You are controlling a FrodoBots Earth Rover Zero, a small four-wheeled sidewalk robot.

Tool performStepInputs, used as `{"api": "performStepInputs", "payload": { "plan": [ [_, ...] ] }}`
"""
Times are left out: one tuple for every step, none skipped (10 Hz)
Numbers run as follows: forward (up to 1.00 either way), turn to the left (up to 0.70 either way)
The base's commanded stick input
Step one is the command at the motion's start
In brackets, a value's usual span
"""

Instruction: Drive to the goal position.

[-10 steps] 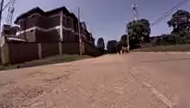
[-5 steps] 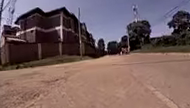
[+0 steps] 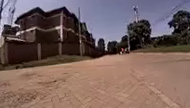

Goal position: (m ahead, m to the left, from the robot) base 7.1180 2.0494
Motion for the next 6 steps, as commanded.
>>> {"api": "performStepInputs", "payload": {
  "plan": [
    [0.30,0.00],
    [0.30,0.00],
    [0.30,0.00],
    [0.30,0.00],
    [0.30,0.00],
    [0.30,0.00]
  ]
}}
